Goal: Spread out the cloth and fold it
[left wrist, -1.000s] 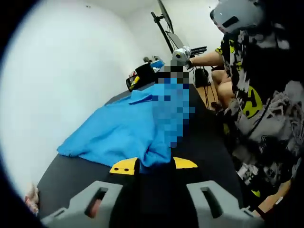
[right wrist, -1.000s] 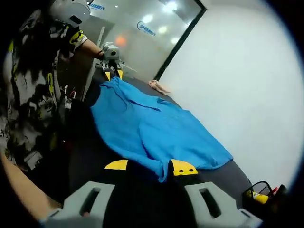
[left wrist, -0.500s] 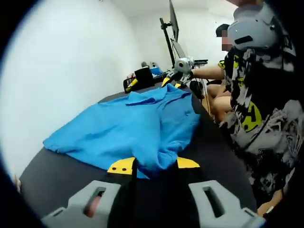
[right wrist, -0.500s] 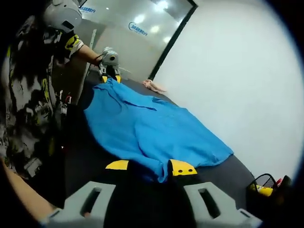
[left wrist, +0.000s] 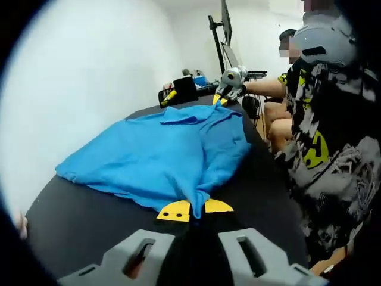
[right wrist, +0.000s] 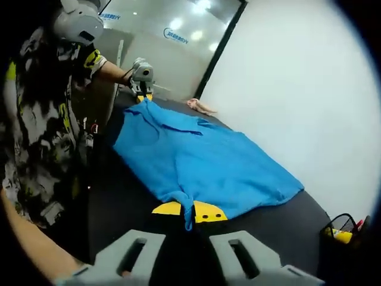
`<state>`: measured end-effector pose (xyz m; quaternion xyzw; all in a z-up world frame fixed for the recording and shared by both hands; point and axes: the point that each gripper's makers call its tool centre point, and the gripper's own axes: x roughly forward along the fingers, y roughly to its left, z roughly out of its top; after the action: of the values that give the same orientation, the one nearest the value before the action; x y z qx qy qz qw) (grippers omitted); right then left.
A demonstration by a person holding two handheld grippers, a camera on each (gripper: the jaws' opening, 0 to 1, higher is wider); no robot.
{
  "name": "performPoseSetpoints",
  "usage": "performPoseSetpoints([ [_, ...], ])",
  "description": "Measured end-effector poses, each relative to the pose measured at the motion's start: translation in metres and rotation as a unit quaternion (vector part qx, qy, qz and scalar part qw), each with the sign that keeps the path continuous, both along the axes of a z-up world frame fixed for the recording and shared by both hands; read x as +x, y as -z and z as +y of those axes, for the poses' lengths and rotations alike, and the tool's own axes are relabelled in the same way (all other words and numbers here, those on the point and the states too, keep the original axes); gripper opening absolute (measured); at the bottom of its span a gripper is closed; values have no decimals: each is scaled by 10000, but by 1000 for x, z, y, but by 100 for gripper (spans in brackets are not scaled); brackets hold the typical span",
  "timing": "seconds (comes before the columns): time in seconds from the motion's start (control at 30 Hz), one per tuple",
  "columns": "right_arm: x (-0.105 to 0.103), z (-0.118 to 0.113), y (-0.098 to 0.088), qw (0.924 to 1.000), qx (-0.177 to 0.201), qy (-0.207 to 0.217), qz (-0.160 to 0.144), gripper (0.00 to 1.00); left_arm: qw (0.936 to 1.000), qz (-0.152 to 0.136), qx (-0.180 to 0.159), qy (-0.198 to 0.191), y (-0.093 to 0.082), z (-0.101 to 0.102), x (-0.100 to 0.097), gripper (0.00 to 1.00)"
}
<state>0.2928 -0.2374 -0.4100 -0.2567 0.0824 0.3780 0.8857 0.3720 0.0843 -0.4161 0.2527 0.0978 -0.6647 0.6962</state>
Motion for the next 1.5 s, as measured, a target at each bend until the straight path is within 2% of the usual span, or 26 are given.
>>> performPoseSetpoints([
  [0.13, -8, 1, -12, 9998, 160, -26, 60, 3, 9997, -88, 207, 23, -3, 4, -1, 1],
  [0.23, -16, 3, -21, 9994, 329, -78, 113, 3, 9998, 162, 118, 0, -14, 8, -3, 1],
  [0.27, -17, 4, -23, 9993, 339, -96, 124, 3, 9998, 150, 96, -12, -19, 8, -5, 1],
  [0.33, -22, 5, -25, 9994, 297, -134, 130, 2, 9998, 125, 165, 44, -22, 9, -10, 1],
  [0.37, -26, 7, -28, 9993, 289, -174, 162, 2, 9996, -9, 270, 70, -24, 9, -13, 1],
  [0.4, -29, 8, -29, 9994, 250, -187, 155, 2, 9995, -21, 299, 82, -26, 9, -15, 1],
  [0.53, -41, 12, -44, 9989, 332, -304, 112, 2, 9993, 170, 281, 182, -44, 8, -27, 1],
  [0.63, -55, 16, -54, 9982, 390, -447, 115, 2, 9984, 199, 455, 260, -48, 14, -39, 1],
  [0.8, -81, 21, -74, 9976, 400, -541, -187, 2, 9975, 232, 591, 294, -53, 29, -61, 1],
  [0.97, -107, 32, -75, 9965, 338, -736, -186, 2, 9982, 315, 452, 256, -63, 36, -83, 1],
  [1.13, -124, 42, -68, 9956, 334, -877, -73, 2, 9980, 390, 432, 237, -60, 42, -104, 1],
  [1.17, -130, 45, -71, 9950, 353, -938, -40, 2, 9978, 347, 504, 246, -60, 44, -109, 1],
  [1.23, -143, 51, -94, 9919, 345, -1165, -359, 2, 9977, 367, 475, 306, -68, 48, -117, 1],
  [1.27, -150, 53, -108, 9895, 449, -1278, -496, 2, 9961, 571, 431, 517, -80, 51, -131, 1],
  [1.3, -156, 54, -132, 9853, 664, -1399, -722, 2, 9954, 742, 289, 525, -91, 52, -136, 1],
  [1.33, -156, 59, -145, 9835, 702, -1401, -903, 2, 9955, 764, 36, 550, -107, 50, -136, 2],
  [1.37, -150, 55, -155, 9825, 716, -1370, -1043, 2, 9964, 681, -142, 480, -118, 48, -128, 2],
  [1.4, -145, 52, -155, 9836, 706, -1327, -996, 2, 9964, 703, -179, 434, -119, 47, -124, 2],
  [1.43, -137, 48, -157, 9836, 786, -1281, -1002, 2, 9959, 780, -255, 392, -118, 44, -115, 2],
  [1.5, -121, 41, -156, 9802, 1180, -1317, -890, 2, 9940, 980, -330, 361, -111, 39, -99, 2],
])
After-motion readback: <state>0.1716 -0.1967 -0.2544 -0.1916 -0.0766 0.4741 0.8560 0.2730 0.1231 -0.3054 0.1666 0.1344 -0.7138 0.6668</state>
